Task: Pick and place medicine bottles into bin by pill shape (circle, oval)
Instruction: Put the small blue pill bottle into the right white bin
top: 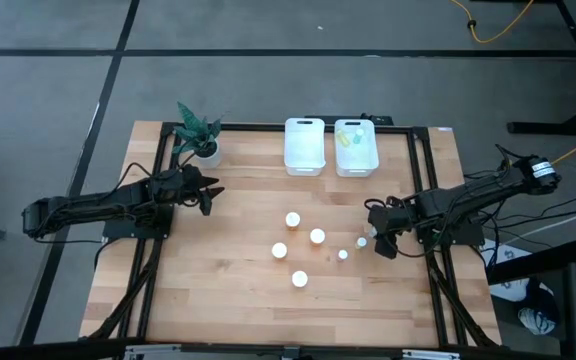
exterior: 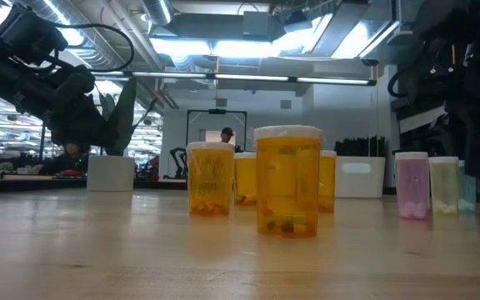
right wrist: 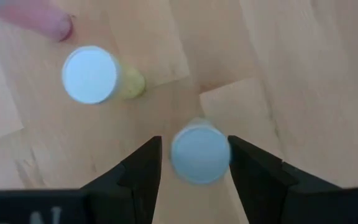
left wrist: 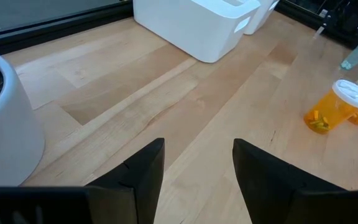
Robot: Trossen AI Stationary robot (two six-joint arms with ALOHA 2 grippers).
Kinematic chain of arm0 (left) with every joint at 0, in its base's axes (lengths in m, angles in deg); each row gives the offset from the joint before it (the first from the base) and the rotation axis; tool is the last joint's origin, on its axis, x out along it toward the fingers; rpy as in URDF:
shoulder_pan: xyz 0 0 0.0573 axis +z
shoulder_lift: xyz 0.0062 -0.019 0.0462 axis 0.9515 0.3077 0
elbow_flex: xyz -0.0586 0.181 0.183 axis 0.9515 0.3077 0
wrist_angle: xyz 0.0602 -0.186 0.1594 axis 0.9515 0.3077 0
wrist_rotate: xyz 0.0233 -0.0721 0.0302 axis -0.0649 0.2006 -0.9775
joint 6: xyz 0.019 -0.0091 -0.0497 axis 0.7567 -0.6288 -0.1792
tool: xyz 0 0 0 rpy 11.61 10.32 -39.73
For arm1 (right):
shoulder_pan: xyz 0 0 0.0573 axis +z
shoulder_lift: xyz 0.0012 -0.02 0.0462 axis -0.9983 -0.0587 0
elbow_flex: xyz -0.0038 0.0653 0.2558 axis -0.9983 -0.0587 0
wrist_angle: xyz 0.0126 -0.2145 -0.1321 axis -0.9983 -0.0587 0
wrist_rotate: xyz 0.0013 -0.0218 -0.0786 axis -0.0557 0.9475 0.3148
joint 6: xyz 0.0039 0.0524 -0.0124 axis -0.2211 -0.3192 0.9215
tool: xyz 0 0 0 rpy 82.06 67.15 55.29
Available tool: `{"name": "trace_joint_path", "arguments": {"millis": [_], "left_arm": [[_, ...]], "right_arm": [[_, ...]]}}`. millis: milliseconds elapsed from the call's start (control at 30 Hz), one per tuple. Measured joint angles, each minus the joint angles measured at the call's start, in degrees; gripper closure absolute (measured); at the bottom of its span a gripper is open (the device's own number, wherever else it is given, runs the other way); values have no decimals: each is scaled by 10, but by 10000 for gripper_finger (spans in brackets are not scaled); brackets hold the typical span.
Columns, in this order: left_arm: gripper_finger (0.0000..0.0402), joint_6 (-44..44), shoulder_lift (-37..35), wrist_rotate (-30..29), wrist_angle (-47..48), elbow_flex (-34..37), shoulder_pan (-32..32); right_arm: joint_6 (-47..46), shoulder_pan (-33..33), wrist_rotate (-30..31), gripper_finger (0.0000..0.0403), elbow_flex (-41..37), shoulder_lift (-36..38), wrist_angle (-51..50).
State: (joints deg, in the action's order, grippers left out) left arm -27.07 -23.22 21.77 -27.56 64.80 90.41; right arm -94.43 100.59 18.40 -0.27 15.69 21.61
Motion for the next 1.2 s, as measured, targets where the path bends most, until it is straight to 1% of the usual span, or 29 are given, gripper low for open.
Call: {"name": "trace_joint_path", "arguments": {"millis": [100, 200, 433, 533, 700, 767, 833, 867, 933, 1000, 1133, 1200], "left_arm": [[220, 0, 0, 0, 0, 0, 0], [220, 0, 0, 0, 0, 0, 0], [220, 0, 0, 0, 0, 0, 0], [220, 0, 0, 0, 0, 0, 0], [220, 0, 0, 0, 0, 0, 0], [220, 0, 0, 0, 0, 0, 0], [220, 0, 0, 0, 0, 0, 0], [220, 0, 0, 0, 0, 0, 0], [220, 0, 0, 0, 0, 0, 0], [220, 0, 0, 0, 0, 0, 0], [220, 0, 0, 0, 0, 0, 0], [220, 0, 0, 0, 0, 0, 0]], "right_arm": [[5, 0, 15, 220, 0, 0, 0], [27, 0, 15, 220, 0, 0, 0], [26, 0, 15, 222, 0, 0, 0], [26, 0, 15, 236, 0, 0, 0], [25, 0, 15, 278, 0, 0, 1], [24, 0, 21, 289, 0, 0, 1], [5, 0, 52, 289, 1, 0, 0], [-12, -1, 77, 289, 3, 0, -3], [-37, -6, 125, 289, 16, 0, -10], [-43, -9, 163, 289, 37, 0, -16], [0, -21, 230, 285, 99, 0, -22], [16, -32, 276, 287, 134, 0, -24]]}}
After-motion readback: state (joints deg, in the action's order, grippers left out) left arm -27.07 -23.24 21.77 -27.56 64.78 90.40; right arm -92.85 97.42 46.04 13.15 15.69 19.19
